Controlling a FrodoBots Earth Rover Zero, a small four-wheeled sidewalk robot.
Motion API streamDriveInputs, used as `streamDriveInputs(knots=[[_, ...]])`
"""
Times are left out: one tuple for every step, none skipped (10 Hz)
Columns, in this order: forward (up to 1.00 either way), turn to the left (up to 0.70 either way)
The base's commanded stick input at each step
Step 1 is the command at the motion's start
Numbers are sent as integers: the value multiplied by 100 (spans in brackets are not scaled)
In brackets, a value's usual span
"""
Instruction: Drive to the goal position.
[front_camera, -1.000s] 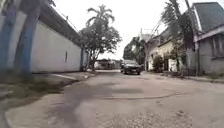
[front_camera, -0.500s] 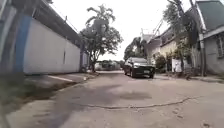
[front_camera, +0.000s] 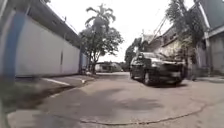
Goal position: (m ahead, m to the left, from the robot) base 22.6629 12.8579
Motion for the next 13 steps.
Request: streamDriveInputs(knots=[[85,0],[85,0],[85,0],[85,0],[85,0],[85,0],[85,0],[85,0],[85,0],[85,0],[85,0],[85,0],[85,0]])
